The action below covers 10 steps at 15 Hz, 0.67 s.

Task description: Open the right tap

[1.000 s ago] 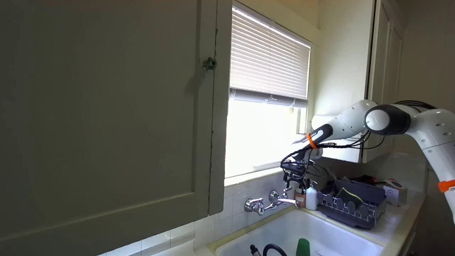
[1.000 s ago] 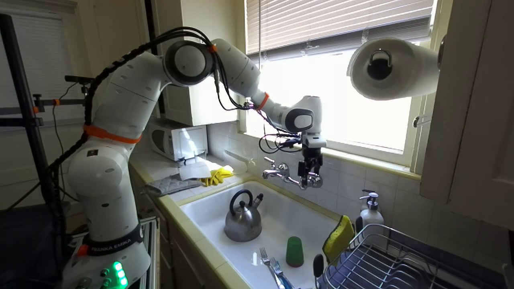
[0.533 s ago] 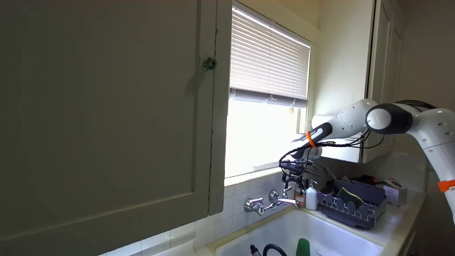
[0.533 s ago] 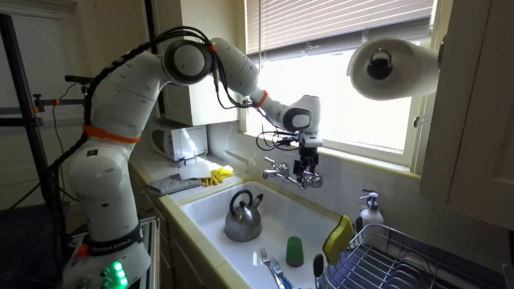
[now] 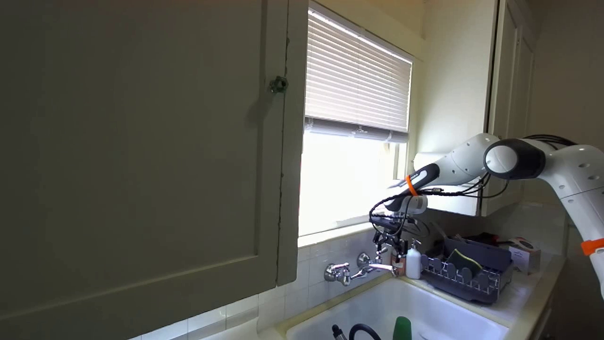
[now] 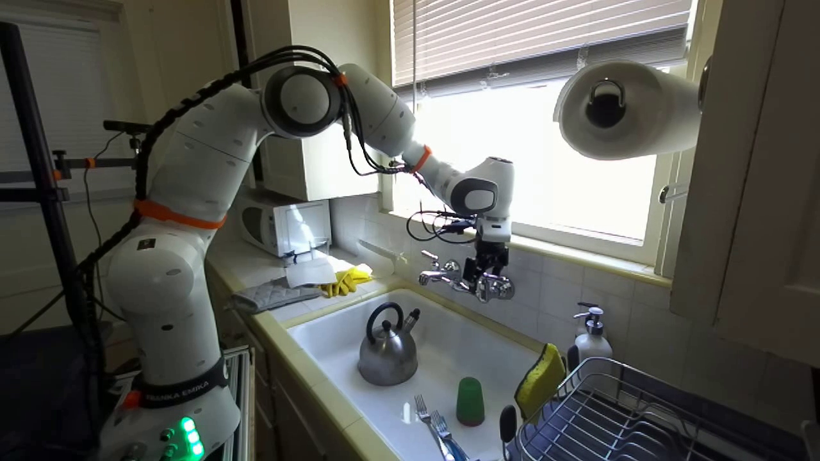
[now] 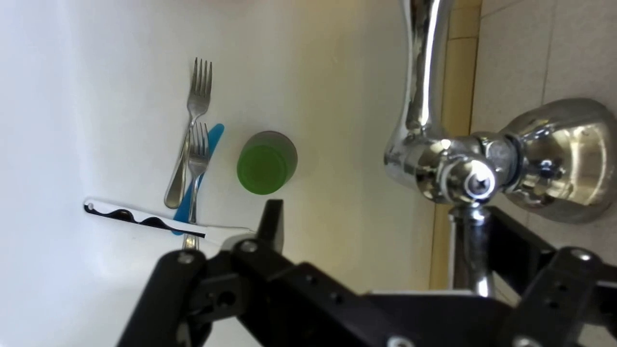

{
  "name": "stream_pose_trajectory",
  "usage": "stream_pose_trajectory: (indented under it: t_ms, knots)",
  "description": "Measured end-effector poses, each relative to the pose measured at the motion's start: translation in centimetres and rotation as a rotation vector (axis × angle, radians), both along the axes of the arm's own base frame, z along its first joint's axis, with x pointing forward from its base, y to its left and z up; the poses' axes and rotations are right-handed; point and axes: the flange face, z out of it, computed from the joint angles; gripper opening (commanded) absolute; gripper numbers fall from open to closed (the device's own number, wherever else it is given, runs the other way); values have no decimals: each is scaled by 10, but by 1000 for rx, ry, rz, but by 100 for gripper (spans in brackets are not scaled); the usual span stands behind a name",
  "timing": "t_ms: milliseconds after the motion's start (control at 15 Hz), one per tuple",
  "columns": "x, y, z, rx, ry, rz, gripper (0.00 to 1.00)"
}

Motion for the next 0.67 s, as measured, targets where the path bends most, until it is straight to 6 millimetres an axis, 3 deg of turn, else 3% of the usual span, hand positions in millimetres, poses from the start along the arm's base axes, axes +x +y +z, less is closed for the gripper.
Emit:
stream_pose_trajectory:
  t_ms: [667]
  knots:
    - [3, -2, 1, -20, 7, -110, 100]
